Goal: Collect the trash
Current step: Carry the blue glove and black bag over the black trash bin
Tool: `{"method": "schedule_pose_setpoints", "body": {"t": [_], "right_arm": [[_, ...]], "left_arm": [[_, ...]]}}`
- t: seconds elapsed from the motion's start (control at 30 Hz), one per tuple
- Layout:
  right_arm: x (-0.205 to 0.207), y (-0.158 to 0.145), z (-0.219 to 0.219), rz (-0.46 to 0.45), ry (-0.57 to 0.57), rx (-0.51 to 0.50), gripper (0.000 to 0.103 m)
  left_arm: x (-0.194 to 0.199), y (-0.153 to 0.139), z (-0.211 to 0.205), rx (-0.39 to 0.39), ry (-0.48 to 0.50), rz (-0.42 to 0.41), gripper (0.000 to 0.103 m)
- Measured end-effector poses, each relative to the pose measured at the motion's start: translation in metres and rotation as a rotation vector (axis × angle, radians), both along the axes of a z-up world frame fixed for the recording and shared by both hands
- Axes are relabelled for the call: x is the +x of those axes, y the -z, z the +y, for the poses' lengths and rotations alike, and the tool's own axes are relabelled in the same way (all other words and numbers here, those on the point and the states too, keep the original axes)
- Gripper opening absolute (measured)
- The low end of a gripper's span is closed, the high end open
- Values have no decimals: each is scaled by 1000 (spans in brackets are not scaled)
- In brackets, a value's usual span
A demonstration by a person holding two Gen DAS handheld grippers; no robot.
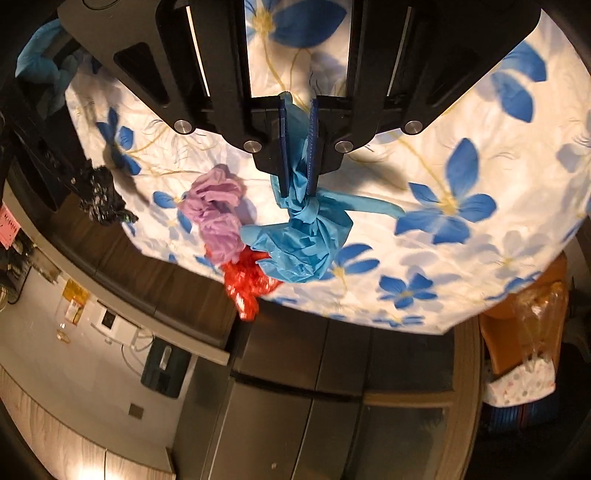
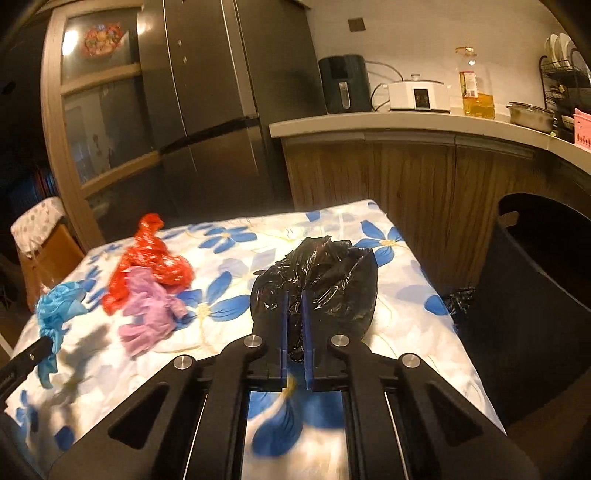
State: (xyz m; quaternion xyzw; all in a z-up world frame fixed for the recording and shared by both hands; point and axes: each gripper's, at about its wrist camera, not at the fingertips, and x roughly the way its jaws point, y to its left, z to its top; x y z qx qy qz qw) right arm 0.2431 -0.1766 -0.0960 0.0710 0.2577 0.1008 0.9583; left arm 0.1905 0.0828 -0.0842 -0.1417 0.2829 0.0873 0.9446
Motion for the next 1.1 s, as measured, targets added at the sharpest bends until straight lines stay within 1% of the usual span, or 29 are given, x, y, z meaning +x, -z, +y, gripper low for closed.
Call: {"method": "schedule_pose_setpoints", "body": {"t": [0.1, 0.27, 0.43, 0.5, 0.77, 1.1], "right_arm": [[-25, -10, -3, -28, -6, 19, 8], [-66, -30, -10, -78, -13, 46, 8], [-102, -45, -24, -120, 0, 46, 8], [-113, -50, -30, -134, 3, 44, 8], [-139, -65, -55, -183, 43, 46, 8], [-147, -73, -91, -220, 118, 51, 7]], "left_arm": [[-11, -13, -7, 5, 16, -31, 7], [-26, -26, -25, 20, 48, -57, 7], [-41, -36, -46, 49, 75, -84, 7], [-45, -41, -55, 50, 88, -92, 7], [-48, -57, -99, 67, 149, -118, 7], [-36, -70, -147, 90, 232, -142, 7]]}}
